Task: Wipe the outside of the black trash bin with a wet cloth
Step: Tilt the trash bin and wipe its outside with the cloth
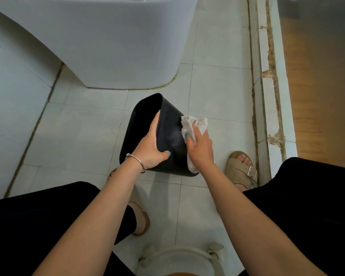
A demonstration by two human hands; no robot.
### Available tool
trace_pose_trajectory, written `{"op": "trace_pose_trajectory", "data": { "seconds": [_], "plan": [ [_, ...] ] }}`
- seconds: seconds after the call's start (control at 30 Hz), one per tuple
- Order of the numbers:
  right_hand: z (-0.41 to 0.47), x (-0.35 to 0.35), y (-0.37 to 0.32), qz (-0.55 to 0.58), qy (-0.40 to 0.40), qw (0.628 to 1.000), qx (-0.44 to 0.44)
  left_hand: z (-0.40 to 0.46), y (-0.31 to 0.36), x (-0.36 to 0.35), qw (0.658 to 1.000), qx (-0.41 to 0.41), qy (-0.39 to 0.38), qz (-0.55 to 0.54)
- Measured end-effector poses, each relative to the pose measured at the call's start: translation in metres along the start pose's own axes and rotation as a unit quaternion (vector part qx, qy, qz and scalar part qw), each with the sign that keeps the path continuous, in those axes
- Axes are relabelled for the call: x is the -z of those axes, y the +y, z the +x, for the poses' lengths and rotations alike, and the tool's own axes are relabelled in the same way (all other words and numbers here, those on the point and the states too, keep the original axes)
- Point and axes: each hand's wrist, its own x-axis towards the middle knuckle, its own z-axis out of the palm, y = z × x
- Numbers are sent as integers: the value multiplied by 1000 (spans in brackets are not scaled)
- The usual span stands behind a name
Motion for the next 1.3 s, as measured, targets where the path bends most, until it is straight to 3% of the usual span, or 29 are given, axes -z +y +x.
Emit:
{"op": "trace_pose_trajectory", "data": {
  "seconds": [0.23,0.37,0.47,0.63,0.83,1.1,1.3],
  "plan": [
    [-19,2,-4,-31,-7,999,-9,5,6,-3,999,-6,-7,35],
    [-19,9,-4,35,19,999,-34,7,10,-6,999,-4,-12,53],
    [-20,12,-5,36,26,999,9,6,8,-6,999,-4,-8,48],
    [-15,12,-4,-85,-8,991,107,4,4,-5,1000,4,1,6],
    [-15,5,-7,32,23,998,48,2,5,-7,1000,5,3,-7],
    [-39,-6,-28,-21,8,988,153,2,-1,-1,1000,-6,-5,-27],
    [-23,-7,-19,-42,7,993,109,0,-7,3,999,-9,11,-46]
  ]
}}
